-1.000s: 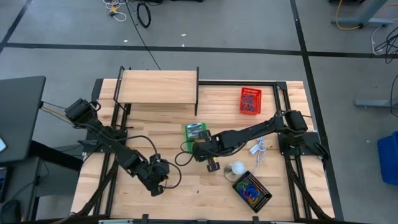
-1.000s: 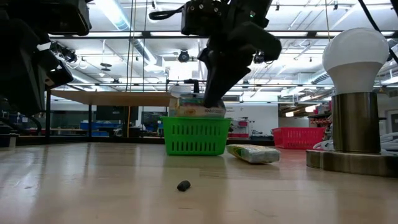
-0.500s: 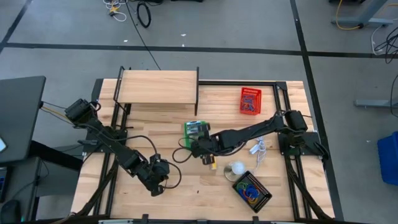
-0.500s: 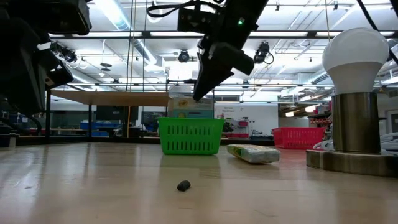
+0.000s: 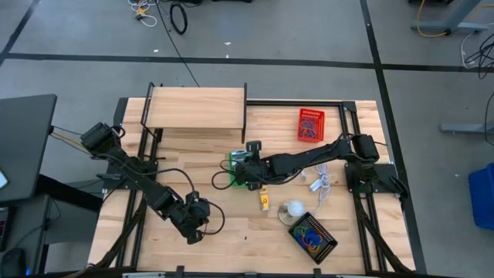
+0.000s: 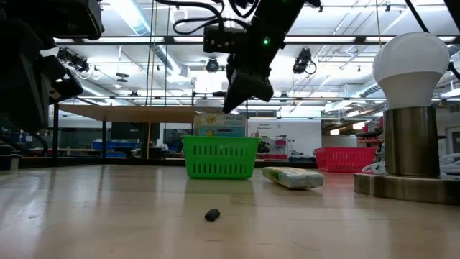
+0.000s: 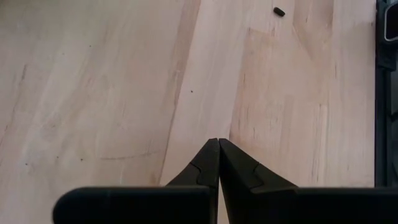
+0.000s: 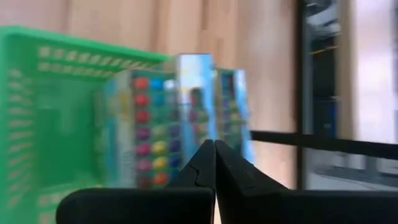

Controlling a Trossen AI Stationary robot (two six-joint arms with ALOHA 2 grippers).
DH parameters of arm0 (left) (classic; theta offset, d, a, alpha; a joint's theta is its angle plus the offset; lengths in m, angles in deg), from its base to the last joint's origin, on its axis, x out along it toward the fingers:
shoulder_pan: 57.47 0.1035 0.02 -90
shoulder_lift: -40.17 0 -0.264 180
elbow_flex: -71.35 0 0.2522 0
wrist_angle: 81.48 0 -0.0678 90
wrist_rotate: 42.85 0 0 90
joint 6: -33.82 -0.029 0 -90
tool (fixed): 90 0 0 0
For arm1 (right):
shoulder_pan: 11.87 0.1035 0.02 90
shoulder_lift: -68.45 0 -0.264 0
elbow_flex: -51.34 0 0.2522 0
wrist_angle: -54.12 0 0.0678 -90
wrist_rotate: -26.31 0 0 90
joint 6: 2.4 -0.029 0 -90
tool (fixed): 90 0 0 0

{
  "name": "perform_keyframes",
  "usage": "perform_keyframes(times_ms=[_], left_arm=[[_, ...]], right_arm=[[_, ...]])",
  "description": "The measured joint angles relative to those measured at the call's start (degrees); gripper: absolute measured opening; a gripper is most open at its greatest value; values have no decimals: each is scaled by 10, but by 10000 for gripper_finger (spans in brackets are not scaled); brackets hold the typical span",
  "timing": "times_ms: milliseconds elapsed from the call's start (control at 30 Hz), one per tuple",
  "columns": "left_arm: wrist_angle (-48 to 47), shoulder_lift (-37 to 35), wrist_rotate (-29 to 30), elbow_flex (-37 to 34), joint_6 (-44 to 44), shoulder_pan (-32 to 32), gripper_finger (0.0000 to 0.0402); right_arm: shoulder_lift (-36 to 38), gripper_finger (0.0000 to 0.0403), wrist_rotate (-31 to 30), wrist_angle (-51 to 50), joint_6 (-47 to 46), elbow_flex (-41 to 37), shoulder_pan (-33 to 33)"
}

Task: Pick & Place Office Desk Supplies
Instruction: Put the yellow crayon box into the green basket

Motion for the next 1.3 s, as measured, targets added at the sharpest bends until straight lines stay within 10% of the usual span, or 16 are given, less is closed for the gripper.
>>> perform_keyframes(times_ms=[300,800,1300], left_arm=[[0,0,3,0,3,-4,9],[0,0,26,0,-15,-6,9],[20,0,120,0,-106,-13,9]], right_arm=[[6,0,-80,-28,21,30,19],[1,63,339,-142,-210,76,81],[0,235,336,-96,-477,-14,31]])
